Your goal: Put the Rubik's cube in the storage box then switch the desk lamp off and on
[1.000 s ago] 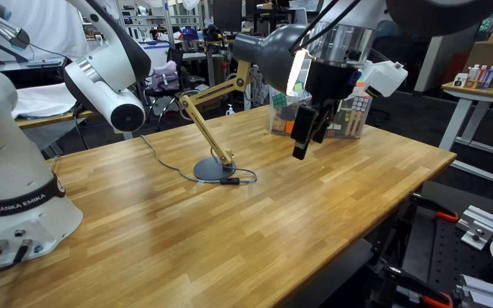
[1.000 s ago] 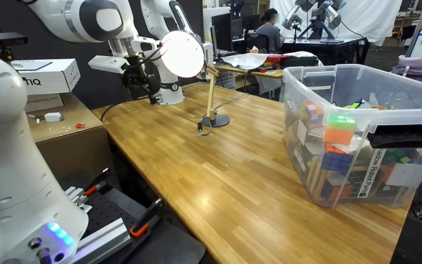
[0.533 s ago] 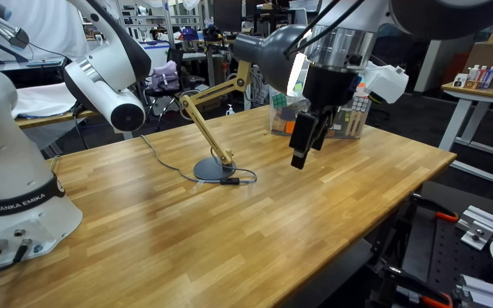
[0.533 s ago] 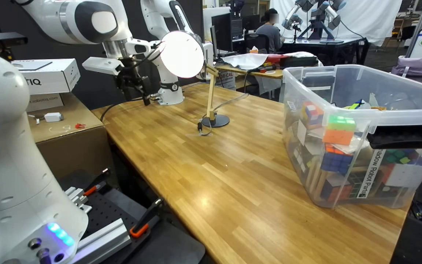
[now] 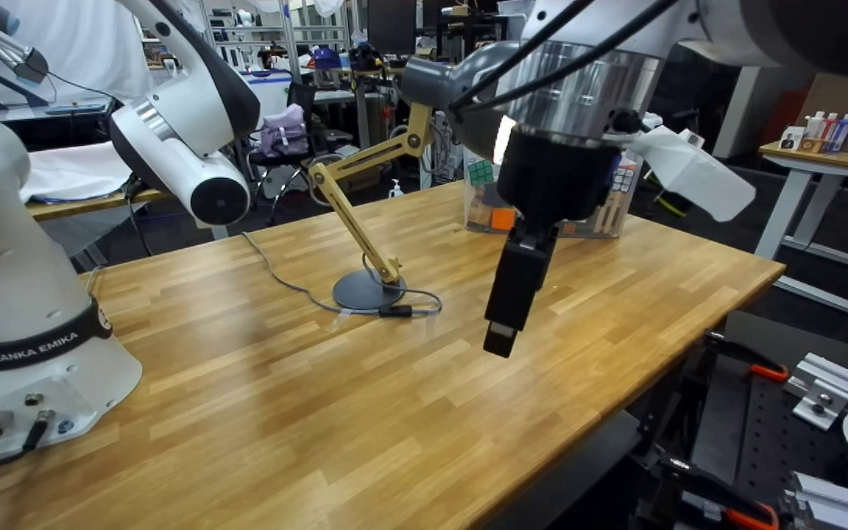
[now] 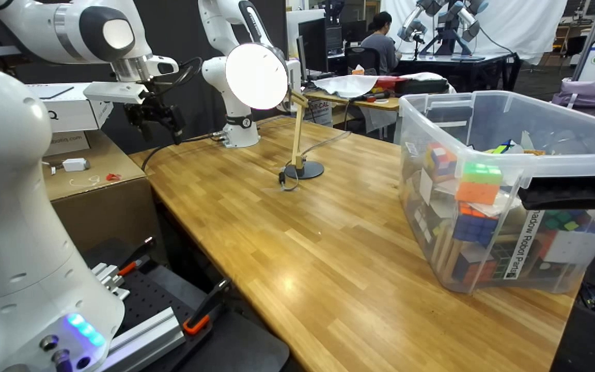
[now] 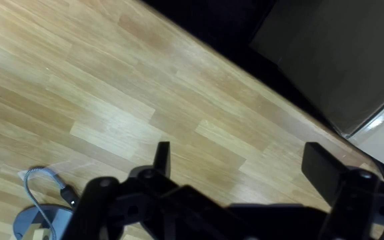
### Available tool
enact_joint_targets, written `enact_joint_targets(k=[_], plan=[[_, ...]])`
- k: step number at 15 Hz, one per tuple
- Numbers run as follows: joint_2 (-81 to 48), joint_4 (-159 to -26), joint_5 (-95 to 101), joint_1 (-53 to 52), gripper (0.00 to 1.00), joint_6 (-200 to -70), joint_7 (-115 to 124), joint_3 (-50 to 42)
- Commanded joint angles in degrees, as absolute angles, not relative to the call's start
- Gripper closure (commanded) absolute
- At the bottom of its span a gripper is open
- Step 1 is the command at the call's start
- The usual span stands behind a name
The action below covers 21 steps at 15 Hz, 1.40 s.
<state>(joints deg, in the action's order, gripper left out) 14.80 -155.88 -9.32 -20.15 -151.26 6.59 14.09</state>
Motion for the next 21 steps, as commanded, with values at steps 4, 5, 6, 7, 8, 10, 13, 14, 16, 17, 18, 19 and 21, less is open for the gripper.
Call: enact_joint_targets(k=[4,5,6,7,8,10,13,14,16,17,18,19,21], plan=[[6.46,-147.71,-3.58,-17.61,0.00,-150.50,-7.89,11.63],[4.67,-145.98,-3.08,-16.91,0.00,-149.70,-10.63,10.85],[2.91,-144.31,-2.79,-16.26,0.00,-149.06,-13.39,10.24],[1.15,-142.45,-2.64,-15.51,0.00,-148.13,-16.12,9.72],[-0.44,-140.71,-2.43,-14.74,0.00,-147.17,-18.56,9.44],[-3.13,-137.83,-2.44,-13.31,0.00,-145.24,-23.07,9.26],[-5.39,-134.28,-1.20,-11.14,0.00,-141.13,-27.74,9.32],[-5.80,-133.33,-0.96,-10.50,0.00,-139.72,-29.15,9.33],[-6.02,-131.79,-0.44,-9.44,0.00,-136.93,-31.94,9.26],[-6.05,-130.99,-0.11,-8.97,0.00,-135.49,-33.26,9.13],[-6.13,-130.19,0.11,-8.54,0.00,-134.07,-34.59,9.03],[-6.25,-129.53,0.46,-8.21,0.00,-132.90,-35.85,8.95],[-6.38,-128.69,0.28,-7.75,0.06,-130.89,-38.38,9.00]])
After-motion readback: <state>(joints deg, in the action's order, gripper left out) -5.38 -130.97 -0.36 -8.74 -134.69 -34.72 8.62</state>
